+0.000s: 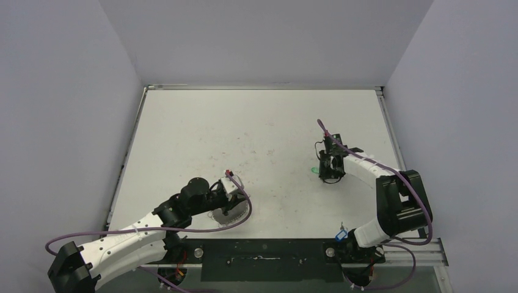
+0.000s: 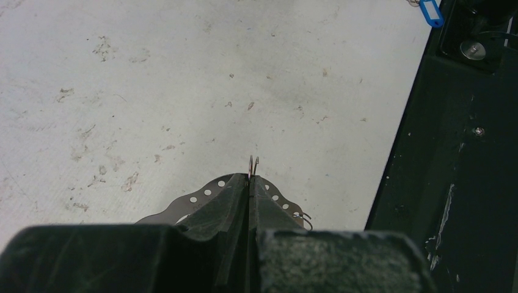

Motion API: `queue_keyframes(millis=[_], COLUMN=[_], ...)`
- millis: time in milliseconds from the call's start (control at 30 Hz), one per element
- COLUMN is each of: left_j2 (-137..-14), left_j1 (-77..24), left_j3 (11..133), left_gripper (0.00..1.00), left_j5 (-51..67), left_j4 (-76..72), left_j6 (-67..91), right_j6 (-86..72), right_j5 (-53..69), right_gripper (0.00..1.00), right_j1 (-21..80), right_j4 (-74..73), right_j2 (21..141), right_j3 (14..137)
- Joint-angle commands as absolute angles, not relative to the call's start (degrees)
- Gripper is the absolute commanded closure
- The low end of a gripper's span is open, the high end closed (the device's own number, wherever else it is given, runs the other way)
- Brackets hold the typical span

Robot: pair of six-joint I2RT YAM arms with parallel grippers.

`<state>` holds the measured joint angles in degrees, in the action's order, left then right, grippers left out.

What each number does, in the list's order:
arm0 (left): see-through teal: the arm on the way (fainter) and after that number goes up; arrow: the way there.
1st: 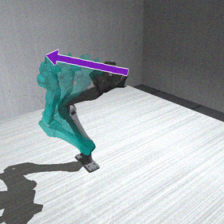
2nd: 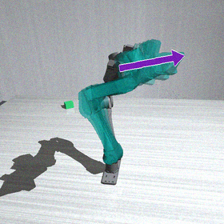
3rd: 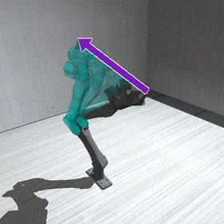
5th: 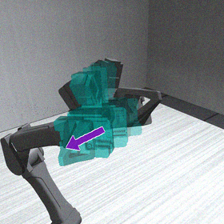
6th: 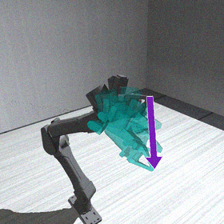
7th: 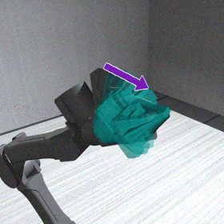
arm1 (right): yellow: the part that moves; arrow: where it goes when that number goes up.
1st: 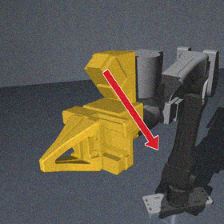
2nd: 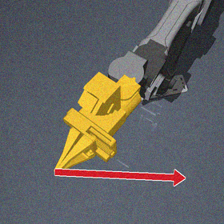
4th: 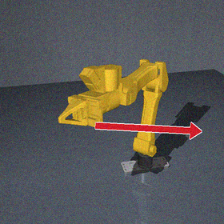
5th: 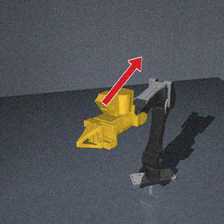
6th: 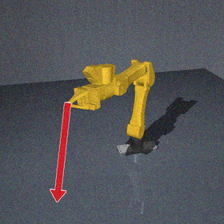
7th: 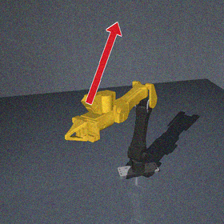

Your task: Put the keys on the keyring

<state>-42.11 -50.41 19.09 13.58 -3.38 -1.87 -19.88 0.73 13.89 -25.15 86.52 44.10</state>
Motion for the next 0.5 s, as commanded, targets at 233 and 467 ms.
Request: queue_keyframes(millis=[233,467], left_j2=[-41.8,-41.01], left_j1=[-50.19,-50.21], left_j3=[19.16,19.12], left_gripper=[1.0,1.0], left_j5=[13.84,13.8], left_j4=[-6.93,-5.89], left_j6=[-0.95,-1.11], right_j6=[-22.97,-24.16], right_j5=[3.75,9.24], right_gripper=[0.99,0.47], right_j1=[21.29,22.49], right_j4=[-24.41,-22.74], right_j2=[87.23,82.21], right_j3=[45.92,46.32])
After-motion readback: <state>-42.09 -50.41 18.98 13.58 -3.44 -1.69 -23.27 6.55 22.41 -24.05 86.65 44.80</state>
